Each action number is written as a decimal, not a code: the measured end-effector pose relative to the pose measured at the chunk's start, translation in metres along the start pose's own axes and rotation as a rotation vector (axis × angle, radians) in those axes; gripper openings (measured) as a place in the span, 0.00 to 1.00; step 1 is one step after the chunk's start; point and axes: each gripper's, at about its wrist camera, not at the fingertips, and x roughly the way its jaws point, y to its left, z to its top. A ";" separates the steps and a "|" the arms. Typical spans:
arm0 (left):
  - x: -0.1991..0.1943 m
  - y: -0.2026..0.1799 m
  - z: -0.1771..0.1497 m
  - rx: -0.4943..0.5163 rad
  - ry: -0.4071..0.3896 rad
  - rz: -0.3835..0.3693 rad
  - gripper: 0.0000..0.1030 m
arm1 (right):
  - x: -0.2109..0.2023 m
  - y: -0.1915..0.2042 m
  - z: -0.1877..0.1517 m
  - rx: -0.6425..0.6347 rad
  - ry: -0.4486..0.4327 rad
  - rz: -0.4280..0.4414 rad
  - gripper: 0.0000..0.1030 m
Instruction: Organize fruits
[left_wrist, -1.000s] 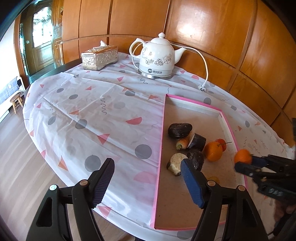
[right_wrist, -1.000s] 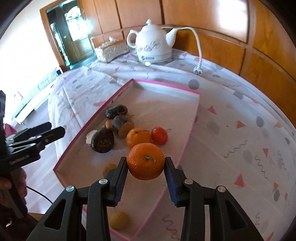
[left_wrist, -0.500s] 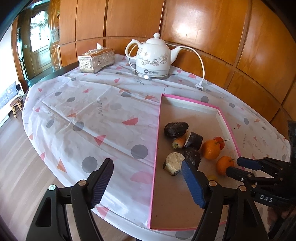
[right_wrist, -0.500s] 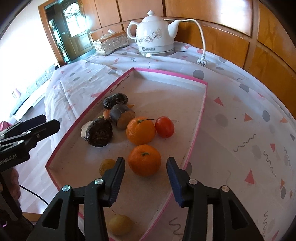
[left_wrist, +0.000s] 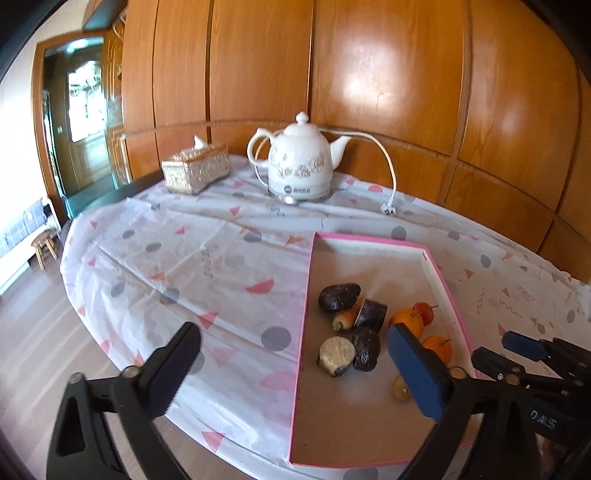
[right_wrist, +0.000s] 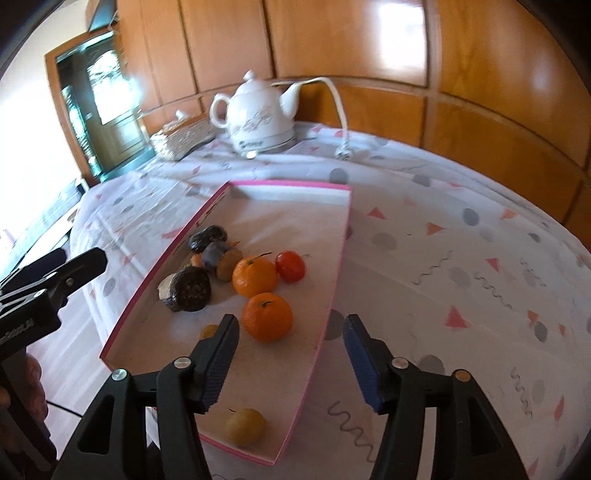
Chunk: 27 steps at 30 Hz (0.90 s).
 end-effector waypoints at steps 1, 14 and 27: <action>-0.002 -0.001 0.001 0.003 -0.009 0.006 1.00 | -0.002 -0.001 -0.001 0.011 -0.007 -0.010 0.58; -0.013 -0.011 0.002 0.029 -0.055 0.009 1.00 | -0.016 -0.002 -0.013 0.059 -0.053 -0.097 0.59; -0.014 -0.016 0.001 0.035 -0.071 0.057 1.00 | -0.020 0.003 -0.014 0.046 -0.073 -0.105 0.59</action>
